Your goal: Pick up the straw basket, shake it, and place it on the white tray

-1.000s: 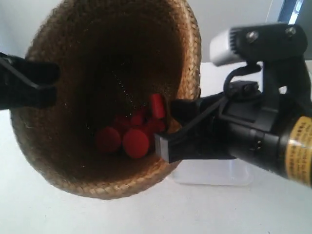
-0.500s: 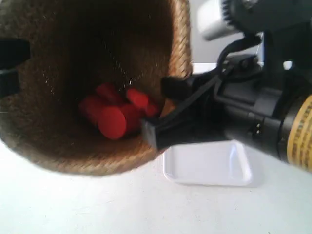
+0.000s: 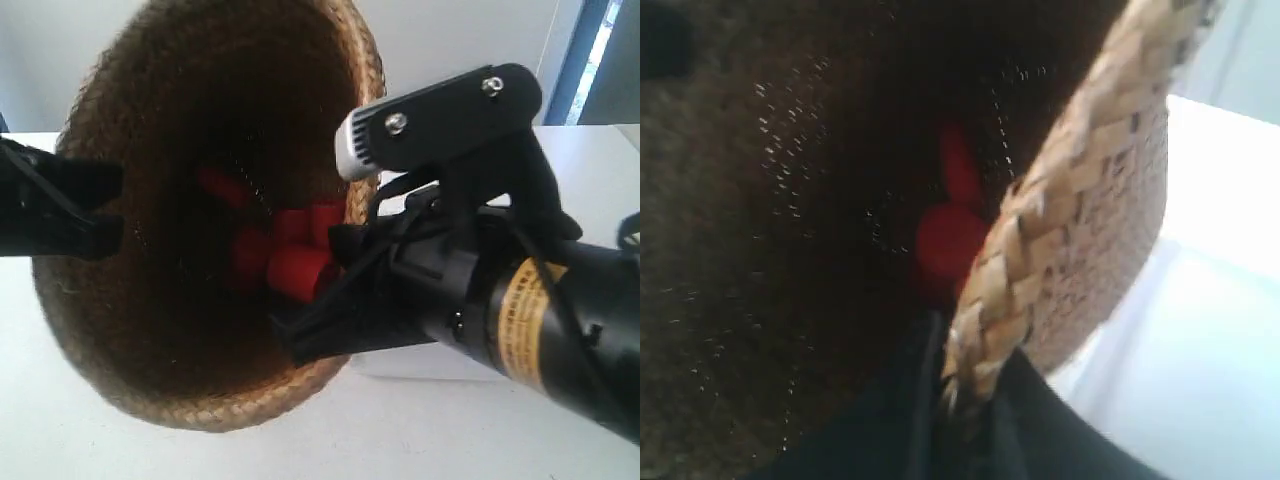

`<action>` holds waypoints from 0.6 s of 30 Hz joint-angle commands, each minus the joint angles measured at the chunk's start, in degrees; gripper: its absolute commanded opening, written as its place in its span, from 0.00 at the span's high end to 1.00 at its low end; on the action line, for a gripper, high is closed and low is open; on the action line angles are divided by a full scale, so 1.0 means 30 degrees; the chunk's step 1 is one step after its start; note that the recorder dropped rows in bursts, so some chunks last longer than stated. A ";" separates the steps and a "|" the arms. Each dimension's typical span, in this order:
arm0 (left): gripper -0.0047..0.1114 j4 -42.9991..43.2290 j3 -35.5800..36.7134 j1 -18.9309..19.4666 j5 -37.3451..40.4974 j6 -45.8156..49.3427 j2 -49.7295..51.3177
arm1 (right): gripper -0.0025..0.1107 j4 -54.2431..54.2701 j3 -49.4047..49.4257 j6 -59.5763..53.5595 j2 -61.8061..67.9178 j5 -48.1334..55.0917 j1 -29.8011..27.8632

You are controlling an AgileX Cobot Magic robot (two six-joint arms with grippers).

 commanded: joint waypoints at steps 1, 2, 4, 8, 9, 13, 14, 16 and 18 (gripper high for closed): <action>0.96 0.1876 -0.0620 0.0095 0.0484 0.0918 -0.1025 | 0.98 -0.3675 -0.0314 -0.0595 -0.1730 -0.0564 0.0577; 0.96 0.1949 -0.0077 0.0502 0.0216 0.0356 -0.0386 | 0.98 -0.4362 0.0207 0.0075 -0.1208 0.0493 0.0219; 0.96 0.1751 0.0609 0.1034 -0.0608 -0.0224 0.0543 | 0.98 -0.4614 0.1112 0.0491 0.0200 0.1167 -0.0888; 0.96 0.1109 -0.0599 0.0158 -0.2104 -0.0087 -0.1404 | 0.98 0.0317 -0.0346 -0.3301 -0.1881 -0.1589 -0.0058; 0.96 0.1259 -0.0957 0.0107 -0.1732 0.0218 -0.1925 | 0.98 -0.0164 -0.0587 -0.3457 -0.2612 -0.2240 0.0137; 0.96 0.2109 0.0119 0.0780 0.1957 0.0011 -0.0811 | 0.98 -0.3038 0.0790 -0.0011 -0.1942 0.0422 -0.0699; 0.96 0.1684 0.0623 0.0963 0.1734 -0.0455 -0.0163 | 0.98 -0.3400 0.1315 0.0761 -0.1277 0.0544 -0.1172; 0.96 -0.0062 0.0666 0.0750 0.0303 -0.0194 0.0029 | 0.98 -0.1909 0.1255 0.0809 -0.0986 -0.0056 -0.1401; 0.96 -0.0185 0.0391 0.0349 -0.1752 0.0497 -0.0734 | 0.98 -0.1363 0.0958 -0.0024 -0.1888 -0.2368 -0.1116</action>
